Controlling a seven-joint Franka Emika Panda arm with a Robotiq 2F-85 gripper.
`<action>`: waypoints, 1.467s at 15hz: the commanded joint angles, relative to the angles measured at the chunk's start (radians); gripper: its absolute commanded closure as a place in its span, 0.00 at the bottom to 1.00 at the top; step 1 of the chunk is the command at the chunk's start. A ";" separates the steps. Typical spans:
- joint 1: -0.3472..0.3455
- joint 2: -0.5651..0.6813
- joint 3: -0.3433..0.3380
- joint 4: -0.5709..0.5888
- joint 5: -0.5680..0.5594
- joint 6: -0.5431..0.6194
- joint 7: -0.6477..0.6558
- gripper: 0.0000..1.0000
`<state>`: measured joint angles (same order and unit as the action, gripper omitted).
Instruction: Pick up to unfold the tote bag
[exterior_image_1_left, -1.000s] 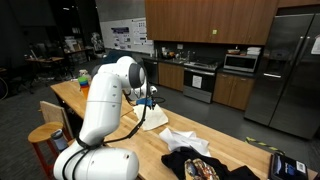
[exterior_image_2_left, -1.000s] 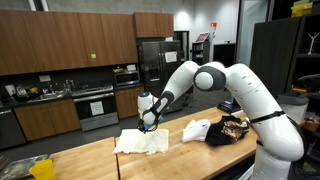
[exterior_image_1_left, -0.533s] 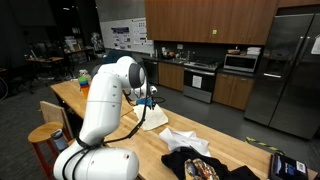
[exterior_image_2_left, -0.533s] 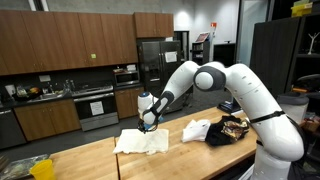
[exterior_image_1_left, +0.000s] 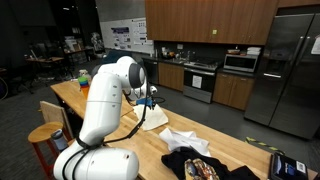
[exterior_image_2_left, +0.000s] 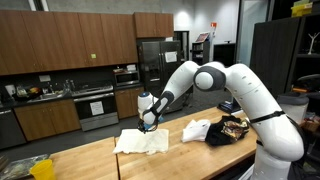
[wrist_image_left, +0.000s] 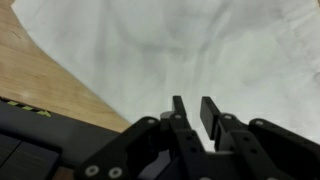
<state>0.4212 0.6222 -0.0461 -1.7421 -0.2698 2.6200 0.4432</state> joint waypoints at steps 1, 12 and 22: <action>0.002 -0.001 -0.002 0.000 0.005 -0.002 -0.004 0.74; 0.002 -0.001 -0.002 0.001 0.005 -0.002 -0.004 0.74; 0.033 0.107 -0.036 0.056 -0.083 -0.136 -0.093 0.19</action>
<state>0.4144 0.6578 -0.0275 -1.7378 -0.2870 2.5744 0.3411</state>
